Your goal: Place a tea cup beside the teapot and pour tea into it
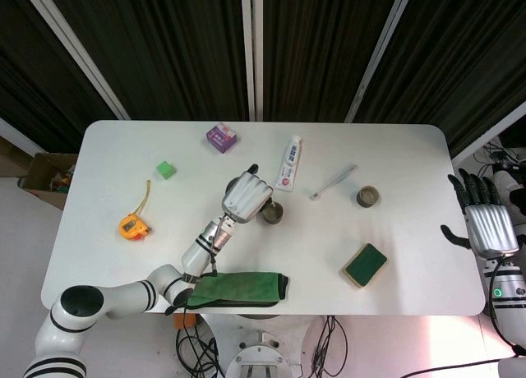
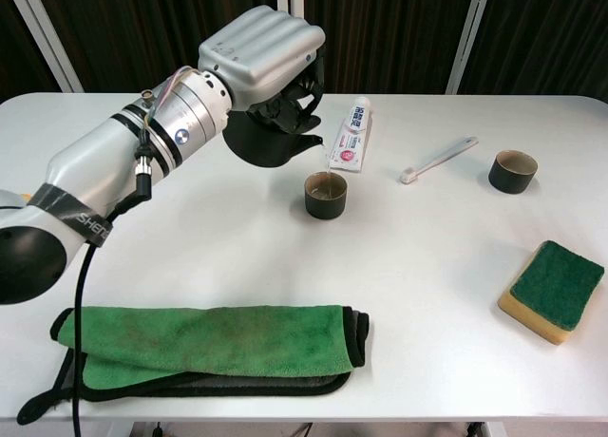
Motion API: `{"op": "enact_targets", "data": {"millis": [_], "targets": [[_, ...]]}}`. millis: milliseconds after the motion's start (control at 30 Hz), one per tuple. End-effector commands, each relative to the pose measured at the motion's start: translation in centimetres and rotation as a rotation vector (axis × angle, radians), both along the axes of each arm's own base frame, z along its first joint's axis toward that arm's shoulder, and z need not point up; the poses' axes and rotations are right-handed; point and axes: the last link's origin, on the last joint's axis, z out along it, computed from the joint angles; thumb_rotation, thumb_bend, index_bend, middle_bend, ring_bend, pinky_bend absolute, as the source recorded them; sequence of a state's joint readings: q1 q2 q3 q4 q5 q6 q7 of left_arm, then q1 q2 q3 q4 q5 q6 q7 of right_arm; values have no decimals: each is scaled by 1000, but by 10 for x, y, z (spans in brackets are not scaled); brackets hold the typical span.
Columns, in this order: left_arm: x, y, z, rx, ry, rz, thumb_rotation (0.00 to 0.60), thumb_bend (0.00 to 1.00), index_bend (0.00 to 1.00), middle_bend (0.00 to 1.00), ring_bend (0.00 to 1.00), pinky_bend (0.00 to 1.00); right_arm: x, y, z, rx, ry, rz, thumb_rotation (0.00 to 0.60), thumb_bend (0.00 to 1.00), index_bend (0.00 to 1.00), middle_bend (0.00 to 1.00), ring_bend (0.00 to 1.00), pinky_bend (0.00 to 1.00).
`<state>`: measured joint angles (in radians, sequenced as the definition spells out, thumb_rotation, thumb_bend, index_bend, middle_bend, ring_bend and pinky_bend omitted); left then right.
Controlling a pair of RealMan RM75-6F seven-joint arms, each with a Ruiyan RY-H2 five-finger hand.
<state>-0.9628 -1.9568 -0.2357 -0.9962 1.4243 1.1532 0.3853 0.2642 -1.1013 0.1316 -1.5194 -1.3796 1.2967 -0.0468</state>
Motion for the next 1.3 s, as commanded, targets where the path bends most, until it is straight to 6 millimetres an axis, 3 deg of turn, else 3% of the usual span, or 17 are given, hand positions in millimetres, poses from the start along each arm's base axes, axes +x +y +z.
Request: {"op": "enact_targets", "data": {"millis": [33, 1300], "targets": [[0, 0, 0, 2, 1, -1, 600, 286, 1000, 1000, 1000, 420, 0, 0, 0, 1, 0, 0, 600, 193, 0, 0, 0, 0], [1, -2, 2, 26, 29, -32, 600, 286, 1000, 1000, 1000, 424, 0, 0, 0, 0, -4, -2, 600, 193, 0, 0, 0, 0]]}}
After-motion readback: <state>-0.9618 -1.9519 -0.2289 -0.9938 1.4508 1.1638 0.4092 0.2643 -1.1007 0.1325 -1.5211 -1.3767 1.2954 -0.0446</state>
